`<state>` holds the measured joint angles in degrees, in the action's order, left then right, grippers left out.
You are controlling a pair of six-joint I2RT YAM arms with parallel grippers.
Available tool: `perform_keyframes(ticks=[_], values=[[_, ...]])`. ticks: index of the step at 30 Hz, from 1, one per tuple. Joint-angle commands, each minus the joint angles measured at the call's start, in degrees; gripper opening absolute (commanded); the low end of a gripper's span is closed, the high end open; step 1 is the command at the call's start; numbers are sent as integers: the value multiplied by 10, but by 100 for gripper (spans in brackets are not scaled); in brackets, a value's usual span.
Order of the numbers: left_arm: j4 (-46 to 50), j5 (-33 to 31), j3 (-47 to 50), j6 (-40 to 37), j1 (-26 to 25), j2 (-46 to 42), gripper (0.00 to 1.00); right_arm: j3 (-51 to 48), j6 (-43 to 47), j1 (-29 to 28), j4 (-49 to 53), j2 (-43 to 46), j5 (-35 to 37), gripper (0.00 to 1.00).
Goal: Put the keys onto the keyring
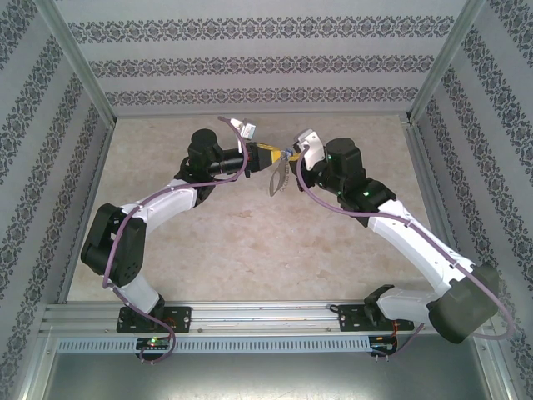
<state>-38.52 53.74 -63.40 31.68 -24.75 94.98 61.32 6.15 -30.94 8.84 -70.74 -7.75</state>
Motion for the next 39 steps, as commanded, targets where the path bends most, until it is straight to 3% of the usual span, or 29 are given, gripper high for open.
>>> perform_keyframes(ticks=[1, 32, 33, 36, 39], values=[[-12, 2, -13, -8, -1, -21, 0, 10, -6, -9, -11, -12, -2, 0], [-16, 1, -12, -5, -3, -20, 0, 3, -11, 23, -5, 23, 14, 0], [-16, -2, -11, -4, -2, -20, 2, 6, -10, 24, -5, 20, 14, 0], [-18, -19, -4, -5, -3, -23, 29, 14, -10, 25, 0, 9, 14, 0], [-16, -35, 3, -7, -2, -29, 45, 18, -9, 29, 0, -1, 14, 0]])
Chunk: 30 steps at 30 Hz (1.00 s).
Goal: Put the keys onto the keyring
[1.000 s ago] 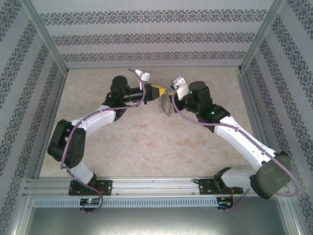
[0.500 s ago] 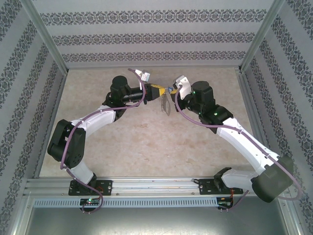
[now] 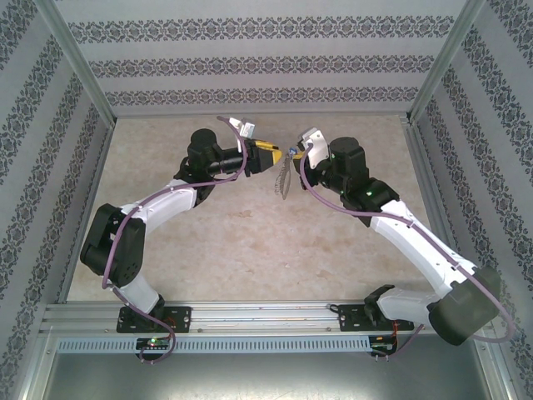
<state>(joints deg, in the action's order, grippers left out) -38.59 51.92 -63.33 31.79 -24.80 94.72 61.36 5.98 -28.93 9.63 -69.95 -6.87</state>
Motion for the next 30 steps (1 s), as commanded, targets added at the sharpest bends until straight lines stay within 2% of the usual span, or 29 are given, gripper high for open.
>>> perform_keyframes(ticks=[1, 7, 14, 23, 30], values=[[-11, -25, 4, -11, -2, -30, 49, 18, -7, 10, -8, -12, 5, 0], [-4, -91, 32, -21, 6, -58, 60, 18, -10, 27, -13, -36, -2, 0], [-4, -154, 69, -12, 26, -85, 67, 26, -12, 38, -25, -77, -16, 0], [15, -198, 95, -8, 48, -111, 92, 104, -37, 32, -47, -188, -68, 0], [26, -200, 102, -8, 58, -124, 99, 188, -55, 15, -53, -287, -91, 0]])
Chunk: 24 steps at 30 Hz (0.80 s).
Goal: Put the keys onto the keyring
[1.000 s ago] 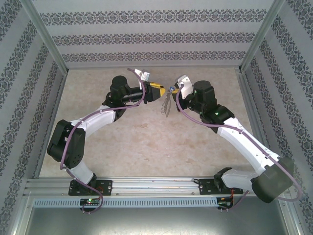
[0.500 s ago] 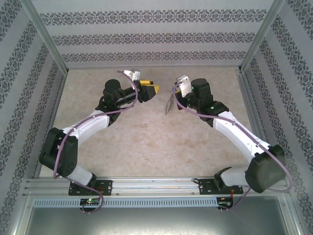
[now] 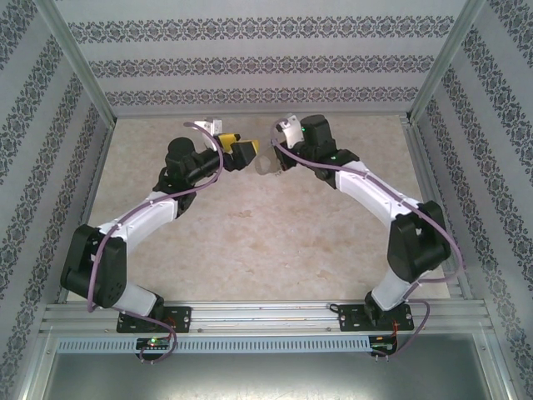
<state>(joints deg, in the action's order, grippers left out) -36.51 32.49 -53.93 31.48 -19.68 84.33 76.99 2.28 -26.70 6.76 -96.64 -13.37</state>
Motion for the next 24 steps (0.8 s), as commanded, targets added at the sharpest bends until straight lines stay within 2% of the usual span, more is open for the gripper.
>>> perform_keyframes(ticks=[1, 6, 15, 24], values=[[6, -5, 10, -5, 7, -22, 99, 34, -20, -9, -26, -29, -28, 0], [7, -6, 13, -5, 9, -23, 100, -17, -30, -14, -37, -56, -30, 0], [12, 1, 13, 0, 9, -25, 100, -170, -71, -44, -33, -20, -18, 0], [22, 3, 14, -3, 10, -26, 100, -232, -102, -67, -1, -11, 3, 0]])
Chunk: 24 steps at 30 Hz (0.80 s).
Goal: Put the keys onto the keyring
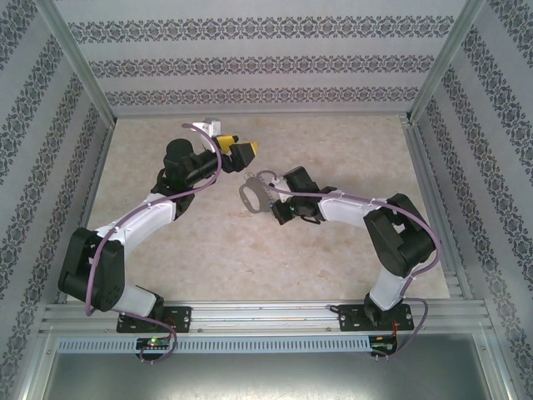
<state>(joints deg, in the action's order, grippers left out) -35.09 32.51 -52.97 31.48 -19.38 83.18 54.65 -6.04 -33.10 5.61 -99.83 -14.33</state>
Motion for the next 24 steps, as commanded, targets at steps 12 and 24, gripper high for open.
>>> perform_keyframes(ticks=[12, 24], values=[[15, 16, -11, -1, 6, 3, 100, -4, -23, -20, 105, 25, -16, 0], [30, 44, -34, 16, 8, 17, 100, -60, -71, -3, 209, 146, -103, 98]])
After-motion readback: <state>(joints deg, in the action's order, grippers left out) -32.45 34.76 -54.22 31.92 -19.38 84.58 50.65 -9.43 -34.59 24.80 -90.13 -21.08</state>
